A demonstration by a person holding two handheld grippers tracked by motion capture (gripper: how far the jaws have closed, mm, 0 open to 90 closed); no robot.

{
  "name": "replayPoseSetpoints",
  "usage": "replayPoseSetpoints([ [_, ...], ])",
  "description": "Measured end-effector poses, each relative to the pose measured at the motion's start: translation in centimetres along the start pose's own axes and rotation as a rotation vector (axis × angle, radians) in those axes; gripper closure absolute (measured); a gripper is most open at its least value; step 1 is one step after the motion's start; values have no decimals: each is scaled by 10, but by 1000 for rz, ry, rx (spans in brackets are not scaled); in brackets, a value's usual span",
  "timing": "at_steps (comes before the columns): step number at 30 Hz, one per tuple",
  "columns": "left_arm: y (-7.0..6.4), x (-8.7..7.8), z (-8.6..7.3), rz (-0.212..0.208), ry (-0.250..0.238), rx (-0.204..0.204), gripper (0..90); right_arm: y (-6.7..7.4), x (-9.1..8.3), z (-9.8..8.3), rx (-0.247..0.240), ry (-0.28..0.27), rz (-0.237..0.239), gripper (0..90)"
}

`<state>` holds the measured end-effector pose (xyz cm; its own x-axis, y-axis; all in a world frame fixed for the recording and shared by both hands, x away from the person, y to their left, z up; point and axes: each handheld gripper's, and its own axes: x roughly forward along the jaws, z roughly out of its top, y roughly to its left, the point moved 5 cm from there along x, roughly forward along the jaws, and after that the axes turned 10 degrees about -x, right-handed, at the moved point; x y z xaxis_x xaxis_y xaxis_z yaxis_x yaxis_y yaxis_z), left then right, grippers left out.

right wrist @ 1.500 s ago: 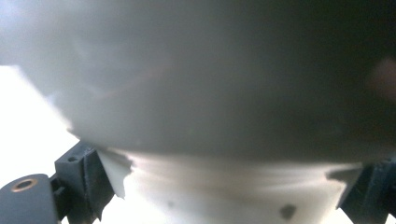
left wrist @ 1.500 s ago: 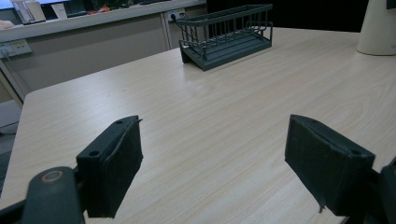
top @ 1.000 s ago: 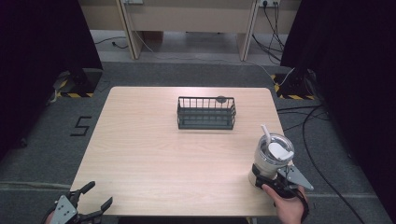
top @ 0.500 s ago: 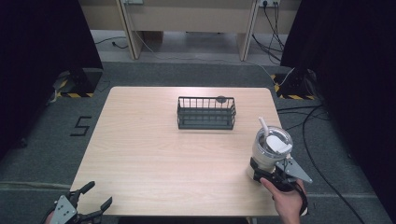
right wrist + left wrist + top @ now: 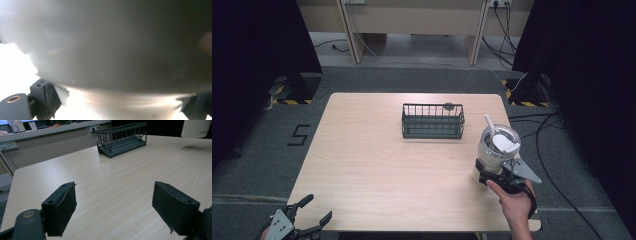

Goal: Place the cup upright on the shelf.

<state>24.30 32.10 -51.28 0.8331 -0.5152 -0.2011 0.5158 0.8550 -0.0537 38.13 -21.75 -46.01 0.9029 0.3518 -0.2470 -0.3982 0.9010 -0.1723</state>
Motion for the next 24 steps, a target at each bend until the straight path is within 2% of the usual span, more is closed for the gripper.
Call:
replayPoseSetpoints([
  [24,0,0,0,-2,-4,-6,191,2,33,36,-9,-35,13,102],
])
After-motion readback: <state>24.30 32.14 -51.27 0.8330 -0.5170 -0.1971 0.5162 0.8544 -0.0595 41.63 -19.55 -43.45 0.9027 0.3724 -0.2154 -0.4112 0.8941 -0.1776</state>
